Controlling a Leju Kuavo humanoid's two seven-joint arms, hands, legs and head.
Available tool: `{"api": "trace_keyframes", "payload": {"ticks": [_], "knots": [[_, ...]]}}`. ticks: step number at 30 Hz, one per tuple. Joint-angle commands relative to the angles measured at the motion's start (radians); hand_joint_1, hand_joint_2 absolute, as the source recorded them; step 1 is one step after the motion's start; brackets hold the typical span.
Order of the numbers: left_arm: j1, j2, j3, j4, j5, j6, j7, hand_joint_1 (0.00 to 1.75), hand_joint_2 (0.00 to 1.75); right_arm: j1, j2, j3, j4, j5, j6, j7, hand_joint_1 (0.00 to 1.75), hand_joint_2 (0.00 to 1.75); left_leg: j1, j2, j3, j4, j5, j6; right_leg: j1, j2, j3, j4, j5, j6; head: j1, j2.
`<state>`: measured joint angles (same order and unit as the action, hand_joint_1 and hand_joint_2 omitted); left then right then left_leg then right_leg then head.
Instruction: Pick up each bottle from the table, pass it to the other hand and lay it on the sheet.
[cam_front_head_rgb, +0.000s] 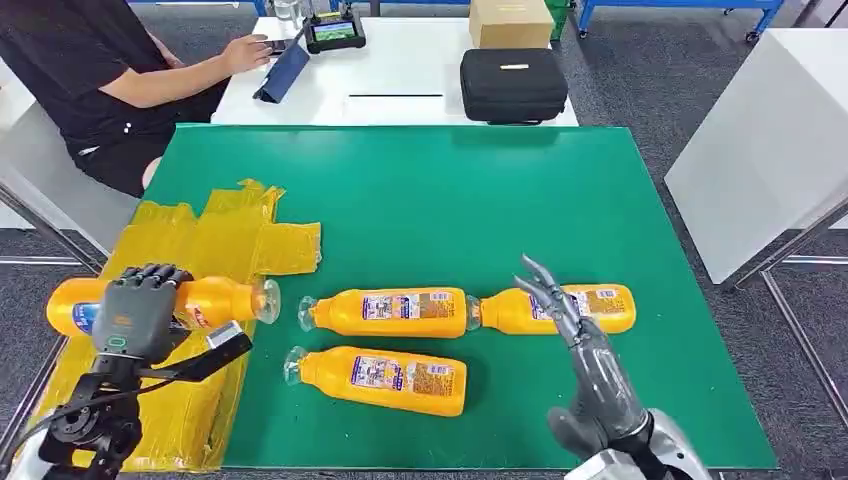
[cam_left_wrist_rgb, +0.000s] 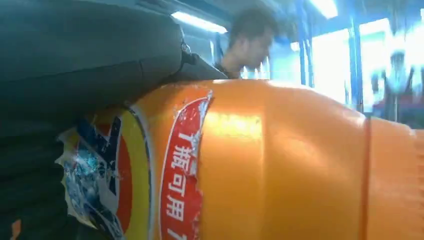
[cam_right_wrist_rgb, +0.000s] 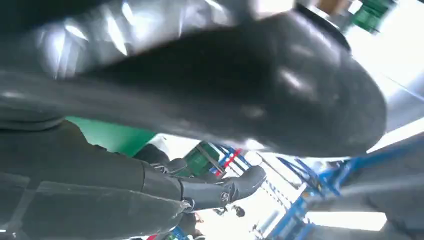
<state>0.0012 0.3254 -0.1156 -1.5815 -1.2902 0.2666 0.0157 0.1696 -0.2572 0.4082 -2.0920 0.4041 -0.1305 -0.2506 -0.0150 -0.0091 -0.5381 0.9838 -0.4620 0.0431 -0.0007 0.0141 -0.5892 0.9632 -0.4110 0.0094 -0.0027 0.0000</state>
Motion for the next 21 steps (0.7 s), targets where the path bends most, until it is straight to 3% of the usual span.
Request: {"api": "trace_keyframes", "payload": {"ticks": [1,5,6,12,13,14,15,21], "knots": [[-0.07,0.033,-0.106,0.222,-0.015,-0.019,0.014,1.75,1.75,0.055,-0.082,0.069,-0.005,0.029,0.011,0.017,0.0,0.0,0.0,-0.001,0.003,-0.002,-0.001,-0.003,0.0,-0.003,0.004,-0.001,-0.002,0.0,0.0,0.0],[-0.064,0.044,-0.116,0.218,0.001,-0.044,0.024,1.75,1.75,0.045,-0.095,0.087,0.001,0.071,0.054,0.071,0.0,0.0,0.001,0.0,0.004,-0.001,-0.002,-0.004,0.001,-0.003,0.004,-0.001,-0.002,0.0,0.0,0.0],[-0.064,0.042,-0.125,0.228,0.006,-0.046,0.025,1.75,1.75,0.044,-0.099,0.094,0.006,0.097,0.084,0.112,0.0,1.75,0.001,0.0,0.004,-0.001,-0.002,-0.004,0.001,-0.003,0.005,-0.001,-0.003,0.0,0.0,0.0],[-0.013,-0.012,-0.126,0.187,-0.012,-0.119,0.043,1.75,1.75,0.051,-0.081,0.098,0.015,0.175,0.15,0.235,0.0,1.75,0.0,0.0,0.002,-0.002,-0.001,-0.003,0.0,-0.002,0.002,-0.002,-0.001,0.0,0.0,0.0],[-0.002,-0.015,-0.121,0.177,-0.007,-0.121,0.043,1.52,1.75,0.049,-0.078,0.096,0.017,0.179,0.155,0.241,0.0,1.75,0.0,0.0,0.003,-0.002,-0.002,-0.003,0.0,-0.002,0.003,-0.002,-0.002,0.0,0.0,0.0],[0.016,-0.023,-0.108,0.158,0.017,-0.117,0.036,0.0,1.75,0.048,-0.073,0.093,0.022,0.181,0.163,0.247,0.0,1.75,0.001,0.001,0.005,-0.002,-0.003,-0.004,0.001,-0.002,0.005,-0.002,-0.002,0.001,0.0,0.0],[0.032,-0.031,-0.099,0.139,0.019,-0.114,0.037,0.0,0.0,0.047,-0.069,0.09,0.028,0.181,0.169,0.251,0.0,1.75,0.0,0.001,0.002,-0.002,-0.001,-0.002,0.0,-0.001,0.001,-0.002,-0.001,0.0,0.0,0.0],[0.084,-0.06,-0.076,0.043,0.059,-0.11,0.027,0.0,0.0,0.014,-0.055,0.092,0.104,0.275,0.175,0.338,0.0,1.75,0.001,0.002,0.002,-0.001,-0.002,-0.002,0.001,0.0,0.002,-0.002,-0.001,0.001,0.0,0.0]]}}
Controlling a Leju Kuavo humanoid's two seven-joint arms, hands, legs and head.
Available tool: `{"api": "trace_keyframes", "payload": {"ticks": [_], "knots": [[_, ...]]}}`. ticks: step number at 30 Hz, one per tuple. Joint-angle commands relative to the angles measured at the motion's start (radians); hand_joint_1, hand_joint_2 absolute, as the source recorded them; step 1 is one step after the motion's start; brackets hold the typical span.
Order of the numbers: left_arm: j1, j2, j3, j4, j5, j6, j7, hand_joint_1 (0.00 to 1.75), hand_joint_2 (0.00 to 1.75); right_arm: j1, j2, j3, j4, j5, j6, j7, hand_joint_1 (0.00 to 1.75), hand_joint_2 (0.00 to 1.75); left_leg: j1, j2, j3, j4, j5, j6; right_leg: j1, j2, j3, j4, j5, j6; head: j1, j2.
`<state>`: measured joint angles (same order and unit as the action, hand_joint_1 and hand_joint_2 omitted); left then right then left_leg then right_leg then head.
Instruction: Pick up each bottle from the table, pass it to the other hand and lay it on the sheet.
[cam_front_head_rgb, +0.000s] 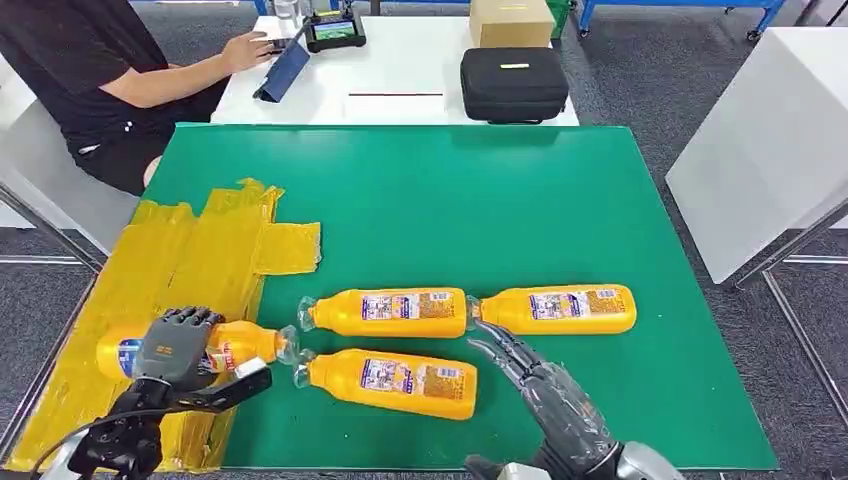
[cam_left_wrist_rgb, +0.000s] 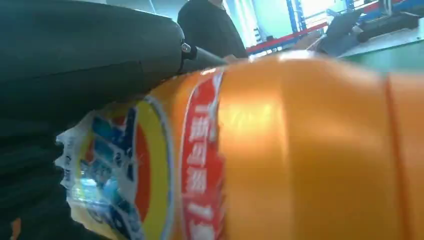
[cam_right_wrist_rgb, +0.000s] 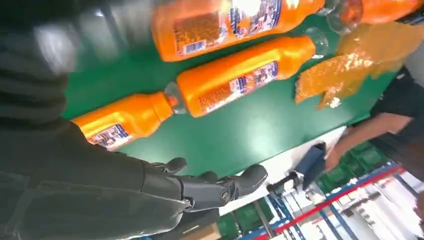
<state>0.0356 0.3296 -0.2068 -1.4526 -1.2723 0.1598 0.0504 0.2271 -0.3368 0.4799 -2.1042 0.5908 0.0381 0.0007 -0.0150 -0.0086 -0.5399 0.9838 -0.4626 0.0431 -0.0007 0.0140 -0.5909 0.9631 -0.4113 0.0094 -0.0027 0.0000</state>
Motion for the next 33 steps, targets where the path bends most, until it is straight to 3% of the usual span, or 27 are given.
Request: {"api": "trace_keyframes", "payload": {"ticks": [1,10,12,19,27,33], "knots": [[0.05,-0.064,0.015,-0.086,0.041,-0.003,-0.008,0.0,0.0,-0.044,0.025,0.02,0.116,0.088,0.007,0.087,0.0,1.75,0.001,0.001,0.005,-0.001,-0.002,-0.003,0.001,-0.001,0.006,-0.002,-0.001,0.001,0.0,0.0],[0.05,-0.064,0.015,-0.086,0.041,-0.003,-0.008,0.0,0.0,-0.044,0.025,0.02,0.116,0.088,0.007,0.087,0.0,1.75,0.001,0.001,0.004,-0.002,-0.001,-0.004,0.001,-0.001,0.005,-0.002,-0.001,0.0,0.0,0.0],[0.053,-0.066,0.022,-0.095,0.064,0.001,-0.011,0.0,0.0,-0.052,0.035,0.017,0.128,0.148,0.004,0.139,0.0,1.75,0.001,0.001,0.005,-0.001,-0.002,-0.004,0.001,-0.001,0.006,-0.002,-0.002,0.0,0.0,0.0],[0.033,-0.095,0.0,-0.168,0.284,-0.021,-0.061,0.0,0.0,-0.122,0.092,0.017,0.221,0.208,0.025,0.199,0.0,1.75,0.002,0.001,0.005,-0.001,-0.002,-0.004,0.001,-0.001,0.006,-0.002,-0.001,0.001,0.0,0.0],[0.006,-0.116,0.026,-0.271,0.7,0.075,-0.157,0.0,0.0,-0.202,0.08,0.09,0.309,0.185,0.008,0.236,0.0,1.75,0.002,0.001,0.002,0.0,-0.001,-0.002,0.001,0.0,0.003,-0.001,0.0,0.0,0.0,0.0],[0.014,-0.108,0.023,-0.288,0.704,0.078,-0.155,0.0,0.0,-0.203,0.078,0.092,0.302,0.182,0.007,0.238,0.0,1.75,0.002,0.0,0.005,-0.001,-0.002,-0.004,0.001,-0.001,0.006,-0.001,-0.002,0.0,0.0,0.0]]}}
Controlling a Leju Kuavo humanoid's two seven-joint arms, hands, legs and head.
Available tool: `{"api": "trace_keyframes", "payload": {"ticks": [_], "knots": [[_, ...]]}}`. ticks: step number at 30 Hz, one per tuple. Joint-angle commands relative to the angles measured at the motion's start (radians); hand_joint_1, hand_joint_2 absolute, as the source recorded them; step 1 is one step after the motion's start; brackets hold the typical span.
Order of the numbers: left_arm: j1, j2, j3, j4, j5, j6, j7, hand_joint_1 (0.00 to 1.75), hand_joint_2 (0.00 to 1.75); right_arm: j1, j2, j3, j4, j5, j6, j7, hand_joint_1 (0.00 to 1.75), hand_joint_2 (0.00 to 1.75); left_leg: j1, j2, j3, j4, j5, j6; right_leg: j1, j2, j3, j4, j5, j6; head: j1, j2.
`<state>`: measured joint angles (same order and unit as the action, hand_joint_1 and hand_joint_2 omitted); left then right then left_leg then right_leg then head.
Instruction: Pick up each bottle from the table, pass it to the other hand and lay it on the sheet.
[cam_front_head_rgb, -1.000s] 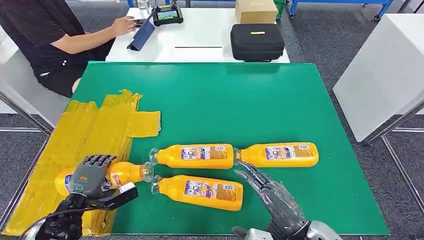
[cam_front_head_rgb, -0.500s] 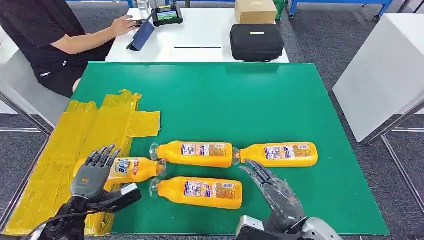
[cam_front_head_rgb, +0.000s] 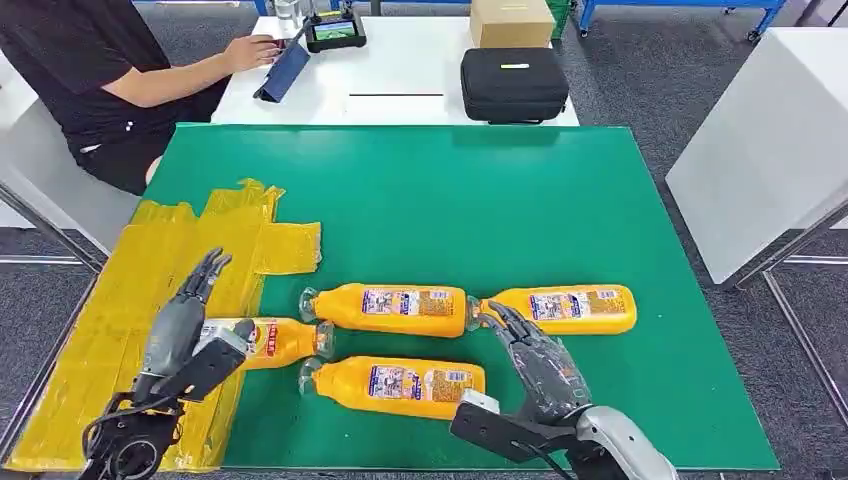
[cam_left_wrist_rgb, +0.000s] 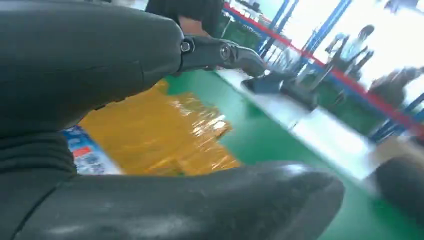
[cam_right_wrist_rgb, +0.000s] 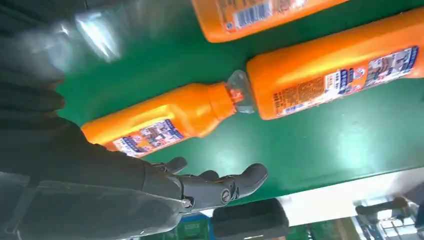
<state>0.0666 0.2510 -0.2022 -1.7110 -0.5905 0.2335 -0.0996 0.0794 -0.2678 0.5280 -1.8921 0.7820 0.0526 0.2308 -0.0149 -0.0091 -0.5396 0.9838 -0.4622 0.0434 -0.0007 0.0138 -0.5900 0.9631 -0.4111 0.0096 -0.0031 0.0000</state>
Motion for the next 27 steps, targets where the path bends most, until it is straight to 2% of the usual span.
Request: {"api": "trace_keyframes", "payload": {"ticks": [1,3,4,5,6,8,10,13,17,18,19,20,21,27], "knots": [[-0.017,-0.03,0.018,-0.03,0.023,0.004,-0.005,0.0,0.0,-0.055,0.009,0.044,0.09,-0.009,-0.008,0.008,0.0,1.75,0.001,0.001,0.003,-0.001,-0.001,-0.003,0.001,0.0,0.003,-0.001,-0.001,0.0,0.0,0.0],[-0.015,-0.048,0.034,-0.038,0.126,0.028,-0.04,0.0,0.0,-0.059,0.007,0.048,0.091,-0.011,-0.01,0.012,0.0,1.75,0.002,0.002,0.006,-0.001,-0.003,-0.004,0.002,0.0,0.006,-0.002,-0.002,0.0,0.0,0.0],[-0.008,-0.072,0.056,-0.077,0.282,0.06,-0.072,0.0,0.0,-0.075,0.011,0.057,0.104,0.001,-0.018,0.025,0.0,1.75,0.002,0.001,0.006,-0.001,-0.002,-0.005,0.001,-0.001,0.006,-0.002,-0.002,0.0,0.0,0.0],[0.0,-0.087,0.071,-0.103,0.283,0.128,-0.108,0.0,0.0,-0.085,0.017,0.061,0.114,0.009,-0.023,0.032,0.0,1.75,0.001,0.001,0.003,-0.001,-0.001,-0.003,0.001,0.0,0.003,-0.001,-0.001,0.0,0.0,0.0],[0.013,-0.102,0.068,-0.135,0.264,0.201,-0.149,0.0,0.0,-0.1,0.023,0.071,0.125,0.028,-0.028,0.039,0.0,1.75,0.002,0.002,0.007,0.0,-0.003,-0.005,0.002,0.0,0.007,-0.001,-0.003,0.001,0.0,0.0],[0.047,-0.105,0.024,-0.205,0.39,0.229,-0.181,0.0,0.0,-0.138,0.043,0.093,0.151,0.021,-0.033,0.042,0.0,1.75,0.001,0.004,0.002,0.0,-0.002,-0.003,0.001,0.002,0.002,-0.001,0.0,0.001,0.0,0.0],[0.073,-0.079,-0.051,-0.235,0.445,0.299,-0.203,0.0,0.0,-0.176,0.053,0.129,0.172,0.015,-0.032,0.043,0.0,1.75,0.001,0.004,0.002,0.0,-0.001,-0.002,0.0,0.003,0.001,-0.001,0.0,0.0,0.0,0.0],[0.118,-0.079,-0.091,-0.265,0.572,0.369,-0.249,0.0,0.0,-0.201,0.077,0.169,0.193,-0.01,-0.007,0.052,0.0,1.75,0.001,0.005,0.004,-0.001,-0.002,-0.003,0.001,0.004,0.003,-0.001,0.0,0.0,0.0,0.0],[0.149,-0.091,-0.104,-0.287,0.57,0.396,-0.235,0.0,0.0,-0.231,0.118,0.238,0.241,-0.015,0.016,0.059,0.0,1.75,0.001,0.005,0.004,-0.001,-0.002,-0.003,0.001,0.003,0.003,-0.002,0.0,0.0,0.0,0.0],[0.142,-0.104,-0.096,-0.285,0.579,0.393,-0.215,0.0,0.0,-0.286,0.112,0.284,0.289,-0.042,0.074,0.034,0.0,1.75,0.001,0.006,0.007,-0.002,-0.003,-0.004,0.001,0.004,0.005,-0.002,-0.001,0.0,0.0,0.0],[0.129,-0.116,-0.083,-0.277,0.577,0.387,-0.216,0.0,0.0,-0.326,0.123,0.292,0.349,-0.062,0.09,0.018,0.0,1.75,0.001,0.005,0.004,-0.001,-0.001,-0.003,0.001,0.003,0.003,-0.001,0.0,0.0,0.0,0.0],[0.124,-0.124,-0.075,-0.272,0.577,0.38,-0.213,0.0,0.0,-0.342,0.135,0.295,0.385,-0.074,0.098,0.008,0.0,1.75,0.002,0.007,0.009,-0.001,-0.004,-0.006,0.002,0.004,0.007,-0.001,-0.002,0.0,0.0,0.0],[0.12,-0.127,-0.07,-0.269,0.579,0.374,-0.21,0.0,0.0,-0.352,0.145,0.3,0.41,-0.073,0.102,0.005,0.0,1.75,0.001,0.005,0.003,-0.001,-0.001,-0.002,0.001,0.003,0.002,-0.001,0.001,0.0,0.0,0.0],[0.118,-0.132,-0.06,-0.264,0.576,0.368,-0.205,0.0,0.0,-0.361,0.162,0.315,0.447,-0.071,0.107,0.002,0.0,1.75,0.002,0.002,0.004,-0.001,-0.001,-0.003,0.001,0.001,0.004,-0.001,0.0,0.0,0.0,0.0]]}}
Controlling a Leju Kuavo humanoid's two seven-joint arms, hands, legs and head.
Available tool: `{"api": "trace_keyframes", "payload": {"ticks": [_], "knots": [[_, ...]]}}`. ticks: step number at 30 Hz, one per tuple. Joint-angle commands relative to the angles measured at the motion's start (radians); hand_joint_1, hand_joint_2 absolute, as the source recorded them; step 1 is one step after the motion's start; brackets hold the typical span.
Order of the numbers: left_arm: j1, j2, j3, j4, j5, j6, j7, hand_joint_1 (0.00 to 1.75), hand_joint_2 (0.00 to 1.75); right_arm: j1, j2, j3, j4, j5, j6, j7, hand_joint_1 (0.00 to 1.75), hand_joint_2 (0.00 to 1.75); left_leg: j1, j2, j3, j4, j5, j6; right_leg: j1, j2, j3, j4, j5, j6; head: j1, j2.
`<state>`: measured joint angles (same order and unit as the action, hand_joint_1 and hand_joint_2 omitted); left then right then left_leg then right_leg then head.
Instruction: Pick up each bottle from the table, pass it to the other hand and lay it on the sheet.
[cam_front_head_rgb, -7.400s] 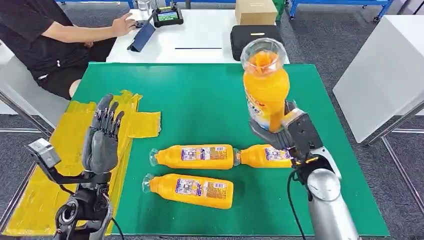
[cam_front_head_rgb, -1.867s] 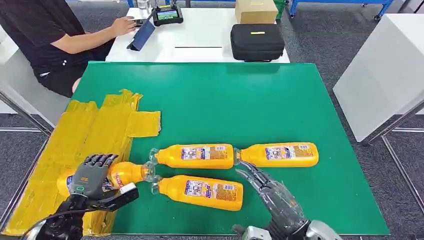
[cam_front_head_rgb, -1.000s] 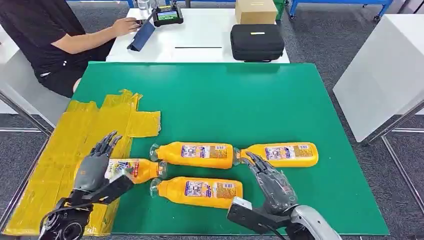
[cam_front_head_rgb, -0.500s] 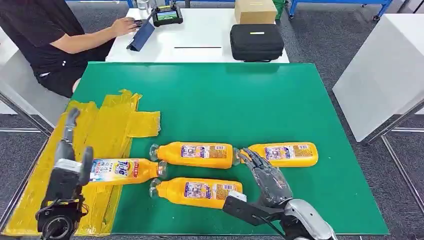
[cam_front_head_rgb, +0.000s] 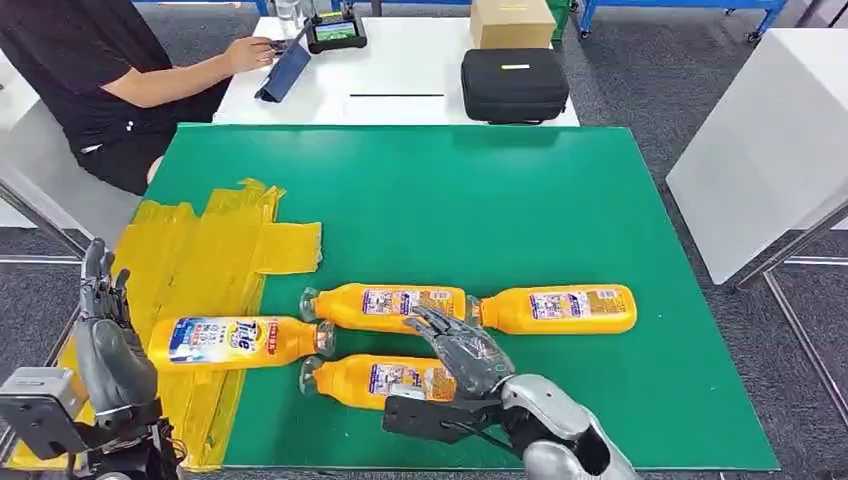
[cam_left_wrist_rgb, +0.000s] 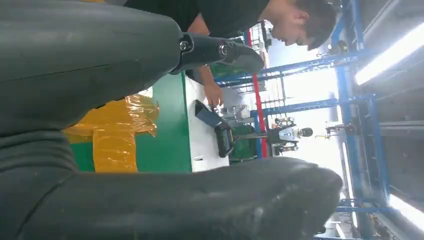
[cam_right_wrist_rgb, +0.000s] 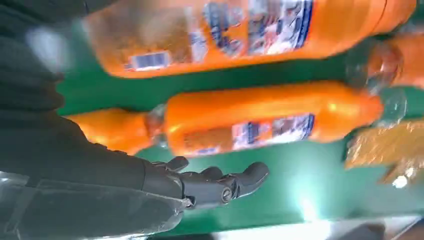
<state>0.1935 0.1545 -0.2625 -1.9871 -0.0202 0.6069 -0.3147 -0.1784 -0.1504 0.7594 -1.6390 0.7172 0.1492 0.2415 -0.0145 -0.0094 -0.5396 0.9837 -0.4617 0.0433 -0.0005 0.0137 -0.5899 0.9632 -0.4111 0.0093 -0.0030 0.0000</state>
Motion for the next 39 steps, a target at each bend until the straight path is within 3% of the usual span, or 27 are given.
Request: {"api": "trace_keyframes", "payload": {"ticks": [1,12,18,25,31,39], "knots": [[-0.008,-0.035,0.0,0.012,0.006,-0.006,0.01,0.0,0.0,-0.103,0.045,0.084,0.194,-0.006,0.01,-0.008,0.0,1.75,0.0,0.002,0.003,-0.001,0.0,-0.002,0.0,0.001,0.002,-0.001,0.0,0.0,0.0,0.0],[-0.009,-0.068,0.045,0.016,0.015,-0.04,0.001,0.0,0.0,-0.13,0.087,0.144,0.267,-0.013,0.041,-0.006,0.0,1.75,0.001,0.003,0.005,-0.001,-0.001,-0.004,0.001,0.001,0.005,-0.001,-0.001,0.0,0.0,0.0],[-0.016,-0.1,0.081,0.002,-0.009,-0.075,0.022,0.0,0.0,-0.157,0.096,0.18,0.357,0.125,0.065,0.062,0.0,1.75,0.001,0.002,0.003,-0.001,0.0,-0.002,0.001,0.001,0.003,-0.001,0.0,0.0,0.0,0.0],[-0.036,-0.071,0.067,0.032,0.022,-0.065,0.005,0.0,0.0,-0.141,0.103,0.193,0.454,0.192,0.167,0.059,0.0,1.75,0.001,0.001,0.004,-0.002,0.0,-0.003,0.001,-0.001,0.005,-0.002,-0.001,0.0,0.0,0.0],[-0.022,-0.063,0.056,0.034,0.037,-0.049,-0.003,0.0,0.0,-0.118,0.064,0.197,0.453,0.25,0.164,0.08,0.0,1.75,0.001,-0.001,0.005,-0.002,0.0,-0.002,0.0,-0.003,0.005,-0.002,-0.001,0.001,0.0,0.0],[-0.052,-0.058,0.05,0.049,0.05,-0.051,-0.002,0.0,0.0,-0.126,0.074,0.199,0.459,0.271,0.166,0.089,0.0,1.75,0.002,-0.001,0.01,-0.002,-0.002,-0.007,0.002,-0.004,0.011,-0.003,-0.003,0.001,0.0,0.0]]}}
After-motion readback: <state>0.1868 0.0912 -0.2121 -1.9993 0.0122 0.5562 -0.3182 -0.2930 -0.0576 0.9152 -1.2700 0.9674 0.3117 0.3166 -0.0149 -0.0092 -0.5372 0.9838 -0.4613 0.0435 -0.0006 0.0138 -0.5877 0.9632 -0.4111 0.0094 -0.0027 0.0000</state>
